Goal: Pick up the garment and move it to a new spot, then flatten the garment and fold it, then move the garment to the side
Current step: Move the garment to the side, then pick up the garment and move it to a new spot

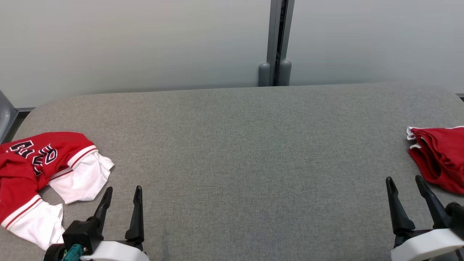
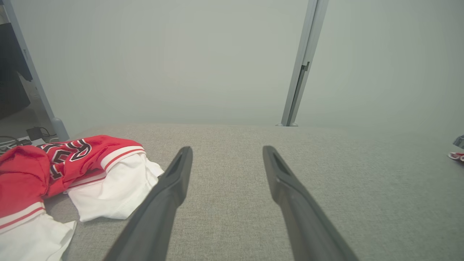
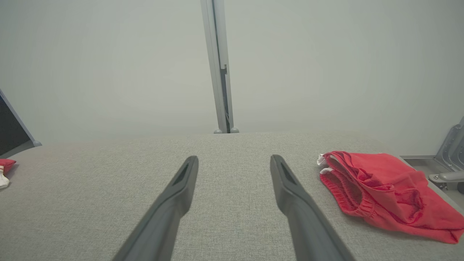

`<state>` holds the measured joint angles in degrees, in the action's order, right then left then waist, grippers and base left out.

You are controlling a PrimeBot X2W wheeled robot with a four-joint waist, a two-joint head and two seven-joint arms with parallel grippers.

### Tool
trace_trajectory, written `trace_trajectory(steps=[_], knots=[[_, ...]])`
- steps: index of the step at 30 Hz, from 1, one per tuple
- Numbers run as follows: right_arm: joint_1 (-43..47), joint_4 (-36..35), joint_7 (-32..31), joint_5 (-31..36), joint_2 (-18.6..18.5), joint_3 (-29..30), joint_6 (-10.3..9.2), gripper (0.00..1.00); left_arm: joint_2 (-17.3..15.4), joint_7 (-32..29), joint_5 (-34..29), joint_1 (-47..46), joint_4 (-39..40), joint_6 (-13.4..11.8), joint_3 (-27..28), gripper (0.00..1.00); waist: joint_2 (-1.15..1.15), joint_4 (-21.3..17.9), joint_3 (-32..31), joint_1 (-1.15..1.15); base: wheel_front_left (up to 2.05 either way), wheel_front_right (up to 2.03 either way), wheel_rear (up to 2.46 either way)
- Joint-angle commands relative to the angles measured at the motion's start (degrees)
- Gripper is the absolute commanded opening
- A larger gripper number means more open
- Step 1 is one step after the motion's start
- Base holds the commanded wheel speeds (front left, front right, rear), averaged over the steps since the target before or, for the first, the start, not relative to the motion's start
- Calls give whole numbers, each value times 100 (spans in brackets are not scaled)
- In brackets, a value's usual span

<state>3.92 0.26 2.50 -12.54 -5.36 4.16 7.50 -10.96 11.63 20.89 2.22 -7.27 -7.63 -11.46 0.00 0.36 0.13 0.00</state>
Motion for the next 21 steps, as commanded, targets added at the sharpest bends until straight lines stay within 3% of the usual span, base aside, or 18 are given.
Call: trace_trajectory(steps=[1, 12, 21], knots=[[37, -54, -18, 22, 6, 25, 0, 100, -37, -7, 38, 76, 33, -26, -3, 100, 0, 3, 1, 0, 0, 0, 0], [70, -73, -15, 17, 36, 90, 0, 100, -28, -15, 50, -61, -3, -43, -69, 100, 0, 86, 11, 0, 0, 0, 0], [88, -246, -60, 65, 50, 88, 0, 100, -9, 64, 119, -263, -74, -8, -58, 100, 0, 526, 103, 0, 0, 0, 0]])
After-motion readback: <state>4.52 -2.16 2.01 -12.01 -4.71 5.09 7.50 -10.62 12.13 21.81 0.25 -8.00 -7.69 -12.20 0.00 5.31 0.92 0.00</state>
